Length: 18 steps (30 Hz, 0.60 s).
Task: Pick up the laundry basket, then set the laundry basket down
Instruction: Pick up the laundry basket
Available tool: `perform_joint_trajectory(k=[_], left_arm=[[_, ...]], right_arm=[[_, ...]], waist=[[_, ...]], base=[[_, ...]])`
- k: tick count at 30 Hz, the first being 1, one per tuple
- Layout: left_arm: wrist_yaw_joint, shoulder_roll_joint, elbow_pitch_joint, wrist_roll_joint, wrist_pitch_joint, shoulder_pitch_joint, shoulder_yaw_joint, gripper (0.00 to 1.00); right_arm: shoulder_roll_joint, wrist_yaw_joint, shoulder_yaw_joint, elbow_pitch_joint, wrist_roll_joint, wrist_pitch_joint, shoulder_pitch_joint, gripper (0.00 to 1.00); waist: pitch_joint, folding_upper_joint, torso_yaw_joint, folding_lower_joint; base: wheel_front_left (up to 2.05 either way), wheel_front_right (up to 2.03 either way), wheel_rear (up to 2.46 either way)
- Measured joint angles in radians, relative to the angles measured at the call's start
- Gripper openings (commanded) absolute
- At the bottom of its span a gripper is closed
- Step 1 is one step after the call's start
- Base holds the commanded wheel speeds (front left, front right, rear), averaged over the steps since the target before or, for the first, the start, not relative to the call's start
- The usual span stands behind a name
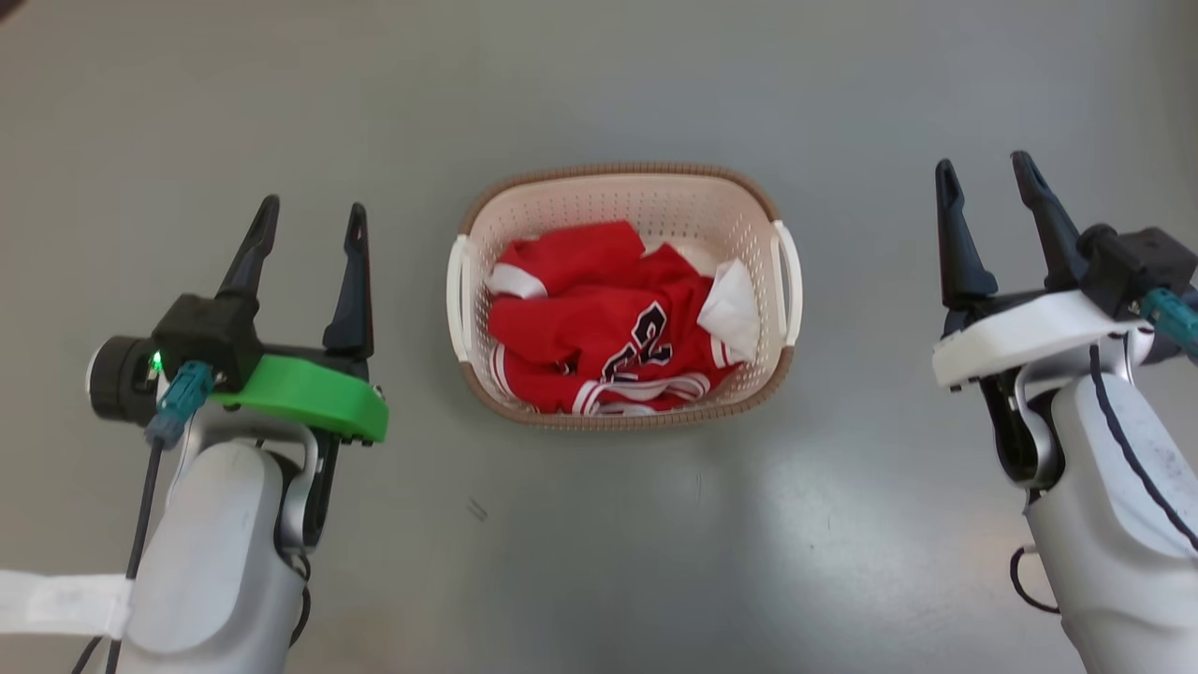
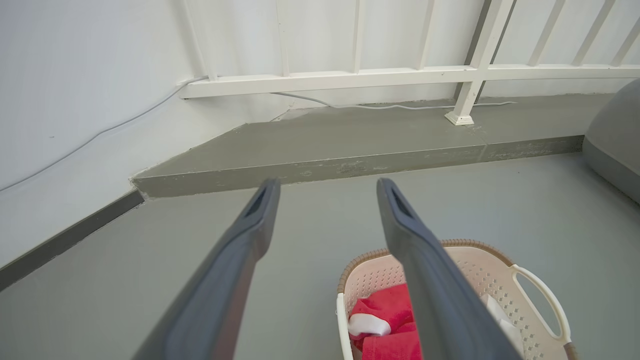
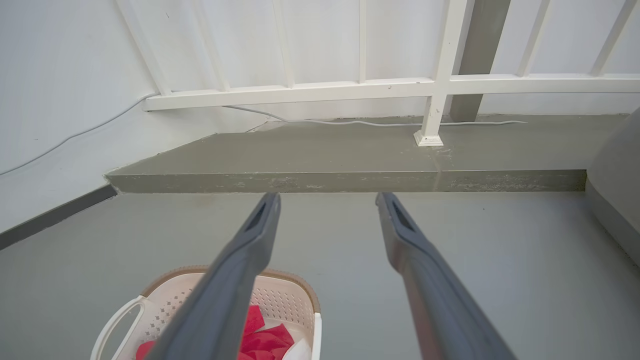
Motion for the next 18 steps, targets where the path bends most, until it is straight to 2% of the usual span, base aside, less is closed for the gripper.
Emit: perform_joint_trajectory(k=[18], left_arm=[[-0.031,-0.018,0.092,-0.001,0.040,-0.172,-0.017,1.00]], right_arm=[[0.026,0.023,0.014,0.057,0.000,0.000,-0.159,1.00]], waist=[[0.219,0.0000,-0.006,0.0001]], base=[[0.00,0.00,0.00]])
